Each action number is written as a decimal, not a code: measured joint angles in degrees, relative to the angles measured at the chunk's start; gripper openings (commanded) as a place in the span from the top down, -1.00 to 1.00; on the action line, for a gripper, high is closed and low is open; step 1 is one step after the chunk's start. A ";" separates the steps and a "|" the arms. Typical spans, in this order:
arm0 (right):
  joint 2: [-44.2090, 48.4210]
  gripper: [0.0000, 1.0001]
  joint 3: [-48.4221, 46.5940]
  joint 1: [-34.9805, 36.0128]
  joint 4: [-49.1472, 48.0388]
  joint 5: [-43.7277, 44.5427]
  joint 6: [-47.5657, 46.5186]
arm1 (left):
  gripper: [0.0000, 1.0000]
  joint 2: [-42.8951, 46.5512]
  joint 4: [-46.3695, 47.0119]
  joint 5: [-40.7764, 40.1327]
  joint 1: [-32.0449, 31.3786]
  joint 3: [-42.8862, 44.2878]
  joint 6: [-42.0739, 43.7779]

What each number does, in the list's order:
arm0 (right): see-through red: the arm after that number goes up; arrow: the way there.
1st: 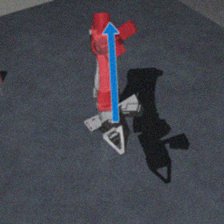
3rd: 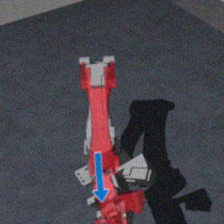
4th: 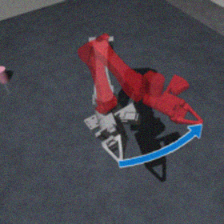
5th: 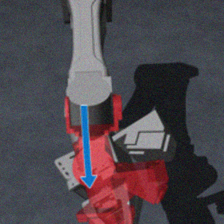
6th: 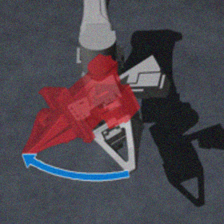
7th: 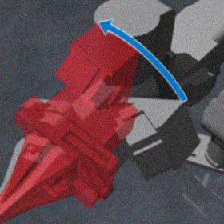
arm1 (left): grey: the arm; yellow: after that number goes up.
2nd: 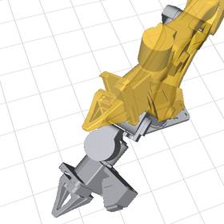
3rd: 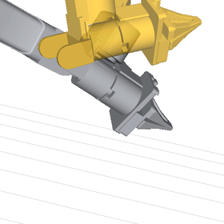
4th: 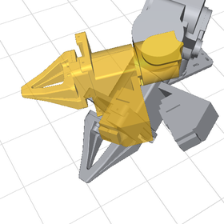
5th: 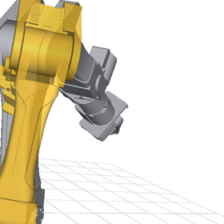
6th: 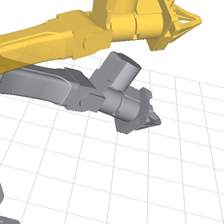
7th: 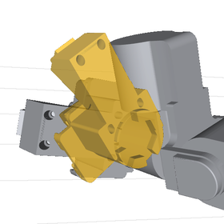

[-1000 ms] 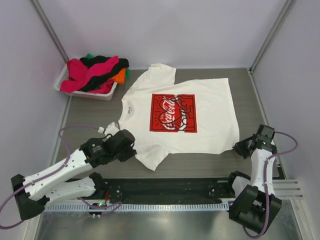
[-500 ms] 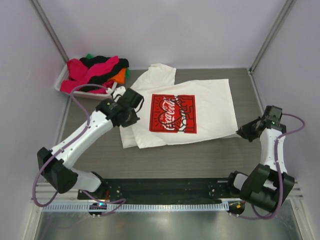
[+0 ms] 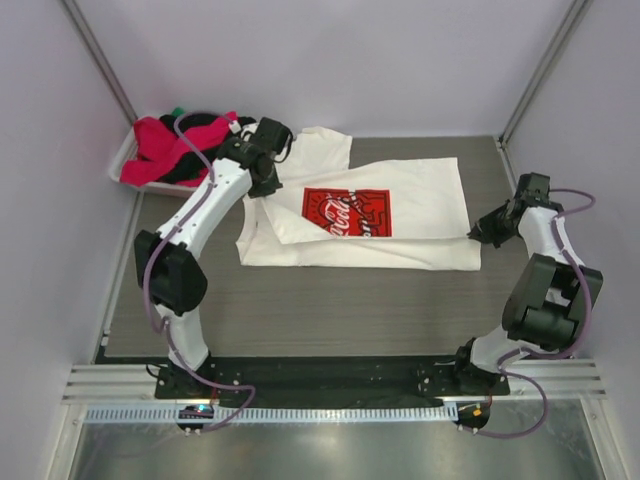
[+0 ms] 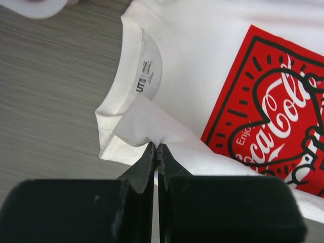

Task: Fold and stack the t-shirts
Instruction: Fold the tshirt

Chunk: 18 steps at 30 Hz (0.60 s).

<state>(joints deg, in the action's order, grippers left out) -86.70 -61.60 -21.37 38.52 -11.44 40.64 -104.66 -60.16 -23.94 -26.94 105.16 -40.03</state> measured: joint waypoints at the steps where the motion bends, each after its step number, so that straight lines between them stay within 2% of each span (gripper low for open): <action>1: -1.31 0.98 -1.18 0.39 -0.26 0.31 0.02 | 1.00 -1.68 -0.31 0.07 0.50 1.46 0.50; 7: -7.85 0.97 -7.78 2.25 -0.79 1.40 0.09 | 0.98 -9.42 -0.66 0.17 2.95 7.61 2.97; 10: -11.45 0.95 -11.19 3.28 -0.81 2.14 0.09 | 0.78 -12.48 -1.53 0.22 4.00 11.02 3.85; 11: -12.81 0.80 -12.41 3.58 -0.76 2.34 0.11 | 0.55 -14.10 -2.14 0.39 4.44 13.22 4.28; 12: -14.49 0.16 -13.77 3.87 -0.83 2.45 0.15 | 0.19 -15.69 -2.43 0.57 4.85 15.30 4.76; 13: -15.98 -0.07 -15.17 4.09 -0.79 2.45 0.46 | -0.14 -17.14 -2.75 0.98 5.25 17.40 5.01; 14: -17.99 -0.23 -17.05 4.20 -0.59 2.38 0.17 | -0.61 -20.09 -4.96 1.70 5.97 21.88 5.14; 15: -19.87 -0.47 -19.12 4.28 -0.11 2.49 -0.24 | -0.74 -23.08 -6.23 2.51 6.64 26.73 5.18; 17: -22.80 -0.64 -22.88 4.28 0.52 3.21 -1.18 | -0.93 -27.45 -7.78 3.72 8.02 33.33 4.76; 18: -23.19 -0.70 -23.78 4.26 0.66 3.93 -1.68 | -0.96 -28.24 -8.20 4.13 8.66 34.12 4.55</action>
<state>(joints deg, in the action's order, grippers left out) -109.89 -85.38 -17.10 39.18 -7.51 38.96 -132.90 -68.36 -19.81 -18.28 139.28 -35.48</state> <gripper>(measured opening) 0.792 0.941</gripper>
